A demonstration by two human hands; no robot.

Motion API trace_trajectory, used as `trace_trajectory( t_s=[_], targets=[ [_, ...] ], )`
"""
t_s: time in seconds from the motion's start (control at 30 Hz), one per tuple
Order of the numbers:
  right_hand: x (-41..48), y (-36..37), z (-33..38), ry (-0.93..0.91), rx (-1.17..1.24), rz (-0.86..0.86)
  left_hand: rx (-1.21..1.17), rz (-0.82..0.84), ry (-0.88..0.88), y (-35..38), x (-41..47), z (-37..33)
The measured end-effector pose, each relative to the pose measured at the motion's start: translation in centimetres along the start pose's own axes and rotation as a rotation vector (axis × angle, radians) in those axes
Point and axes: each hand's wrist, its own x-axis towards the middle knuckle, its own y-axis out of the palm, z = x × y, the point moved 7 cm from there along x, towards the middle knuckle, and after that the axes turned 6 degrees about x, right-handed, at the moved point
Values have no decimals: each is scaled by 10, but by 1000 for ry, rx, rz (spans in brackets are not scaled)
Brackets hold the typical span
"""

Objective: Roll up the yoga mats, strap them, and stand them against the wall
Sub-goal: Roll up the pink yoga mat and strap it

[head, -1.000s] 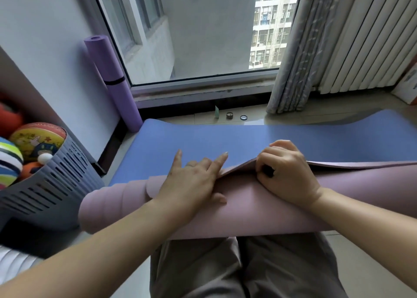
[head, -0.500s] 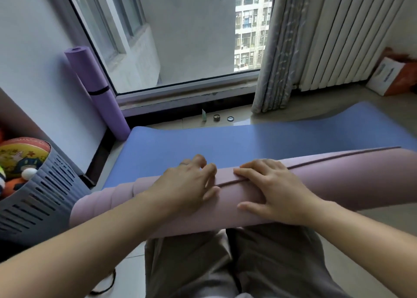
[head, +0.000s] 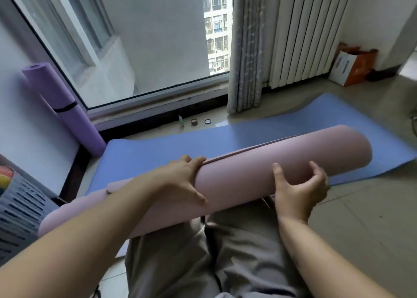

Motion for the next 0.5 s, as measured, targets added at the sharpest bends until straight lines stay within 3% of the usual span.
trace_trajectory(
  t_s=[0.03, 0.1, 0.2, 0.27, 0.37, 0.5],
  targets=[
    [0, -1, -15, 254, 76, -33, -20, 22, -11, -1, 1, 3],
    [-10, 17, -31, 665, 395, 65, -37, 58, -26, -2, 5, 7],
    [-19, 51, -29, 912, 696, 290, -70, 74, -13, -2, 7, 9],
    [-16, 62, -15, 925, 670, 380, -154, 58, -3, -9, 7, 11],
    [-2, 79, 12, 796, 582, 407, -414, -22, 36, -36, 10, 6],
    [0, 119, 69, 606, 594, 477, -589, -312, 11, -87, 13, 0]
  ],
)
